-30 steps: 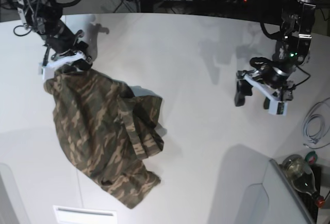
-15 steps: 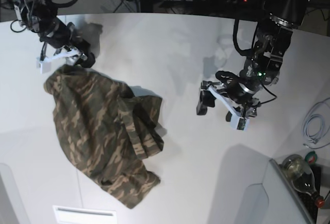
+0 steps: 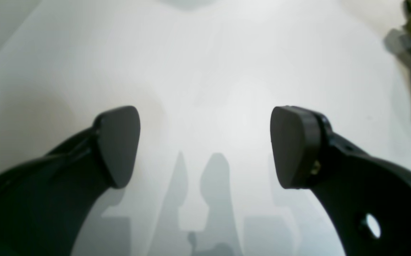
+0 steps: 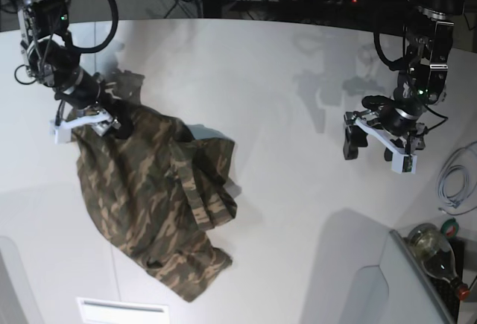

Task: Layout the t-shirt on the table in an organized manner, then fold the t-shirt properly
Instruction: 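Swing the held shirt across the table with the right gripper and release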

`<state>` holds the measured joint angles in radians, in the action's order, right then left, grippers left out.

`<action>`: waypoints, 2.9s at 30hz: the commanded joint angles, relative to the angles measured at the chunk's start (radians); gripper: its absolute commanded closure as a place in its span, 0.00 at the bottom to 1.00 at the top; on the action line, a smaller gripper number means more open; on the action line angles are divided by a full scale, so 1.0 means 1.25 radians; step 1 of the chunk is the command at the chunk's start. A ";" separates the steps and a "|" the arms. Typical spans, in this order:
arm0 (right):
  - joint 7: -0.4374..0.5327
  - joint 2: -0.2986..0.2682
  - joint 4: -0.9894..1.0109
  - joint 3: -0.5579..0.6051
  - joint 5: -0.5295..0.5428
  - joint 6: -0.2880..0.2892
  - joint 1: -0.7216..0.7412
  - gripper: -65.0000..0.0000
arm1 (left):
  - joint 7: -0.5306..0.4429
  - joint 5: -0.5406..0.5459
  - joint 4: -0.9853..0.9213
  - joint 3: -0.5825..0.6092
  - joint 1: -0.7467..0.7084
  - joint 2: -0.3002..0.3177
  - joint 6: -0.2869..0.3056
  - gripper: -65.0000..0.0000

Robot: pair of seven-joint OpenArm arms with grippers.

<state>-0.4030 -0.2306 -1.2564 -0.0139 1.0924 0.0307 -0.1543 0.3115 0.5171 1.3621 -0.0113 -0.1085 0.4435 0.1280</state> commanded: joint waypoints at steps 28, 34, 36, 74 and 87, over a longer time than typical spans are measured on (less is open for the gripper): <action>-0.463 -0.189 -0.613 -0.516 0.031 0.080 0.000 1.00 | -0.019 -0.002 0.008 -0.004 0.010 0.010 0.001 0.16; -0.464 -0.225 -0.613 -0.554 -0.012 0.080 -0.002 1.00 | -0.015 -0.118 0.016 -0.004 0.008 -0.019 0.001 0.16; -0.458 -0.237 -0.610 -0.559 -0.021 0.080 -0.002 1.00 | -0.017 -0.132 0.016 -0.004 0.008 -0.024 0.001 0.16; -0.033 0.309 -0.196 0.716 -0.015 0.148 0.551 1.00 | -0.013 -0.138 0.061 -0.654 -0.218 -0.002 0.176 0.16; -0.080 -0.097 -0.412 0.321 0.200 0.075 0.384 1.00 | -0.015 -0.138 0.028 -0.614 -0.210 0.007 0.205 0.16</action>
<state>-0.5343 -0.3546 -1.7504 0.3851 1.3212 0.1078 0.2924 0.3107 0.3363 1.3808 -0.7700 -0.3721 0.4297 0.3912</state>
